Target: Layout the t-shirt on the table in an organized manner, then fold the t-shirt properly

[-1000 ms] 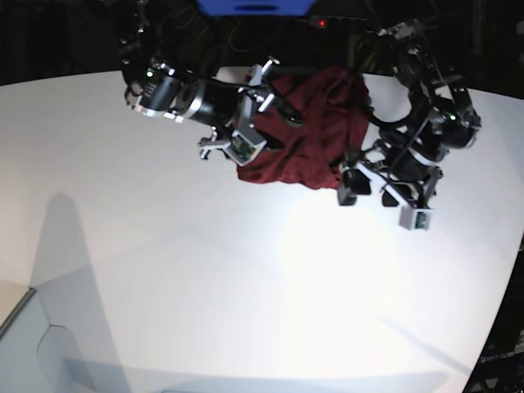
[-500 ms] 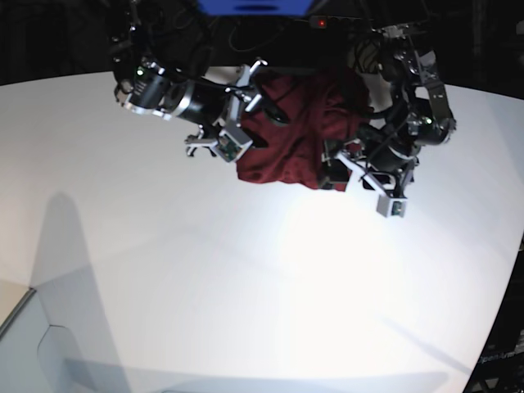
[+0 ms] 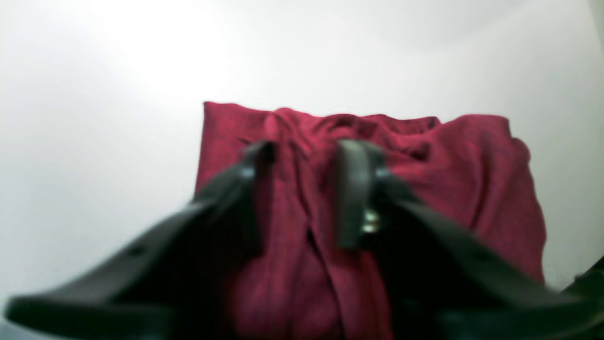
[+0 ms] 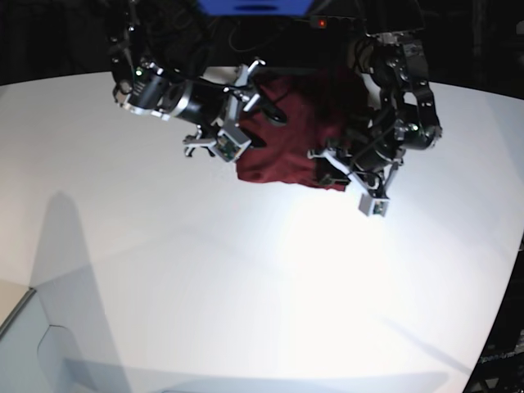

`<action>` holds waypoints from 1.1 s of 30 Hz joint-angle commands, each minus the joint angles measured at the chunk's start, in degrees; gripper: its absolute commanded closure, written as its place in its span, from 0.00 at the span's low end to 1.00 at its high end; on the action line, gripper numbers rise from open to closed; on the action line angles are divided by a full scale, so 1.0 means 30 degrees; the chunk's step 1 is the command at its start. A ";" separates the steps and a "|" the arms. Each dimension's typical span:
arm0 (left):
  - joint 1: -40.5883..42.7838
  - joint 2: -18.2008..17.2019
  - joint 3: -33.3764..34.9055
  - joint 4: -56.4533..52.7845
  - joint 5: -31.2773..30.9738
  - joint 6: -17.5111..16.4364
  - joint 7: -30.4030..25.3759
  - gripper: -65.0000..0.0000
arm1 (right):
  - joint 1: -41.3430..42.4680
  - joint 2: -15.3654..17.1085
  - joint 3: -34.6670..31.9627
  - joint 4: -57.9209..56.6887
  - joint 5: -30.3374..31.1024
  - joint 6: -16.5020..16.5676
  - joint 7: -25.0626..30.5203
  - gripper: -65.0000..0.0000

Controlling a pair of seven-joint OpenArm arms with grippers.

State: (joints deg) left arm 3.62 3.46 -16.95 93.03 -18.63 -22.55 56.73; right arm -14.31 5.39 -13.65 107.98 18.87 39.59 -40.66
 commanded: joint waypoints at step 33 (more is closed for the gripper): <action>-0.3067 -0.1961 -0.0050 0.0300 -0.0251 -0.0060 -0.0199 0.99 | 0.0094 0.0241 0.0081 0.0269 0.0405 0.0135 0.0529 0.50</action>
State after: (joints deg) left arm -4.49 -2.33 -17.15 93.08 -18.55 -22.55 57.41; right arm -14.33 6.00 -13.50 107.96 18.90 39.59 -40.64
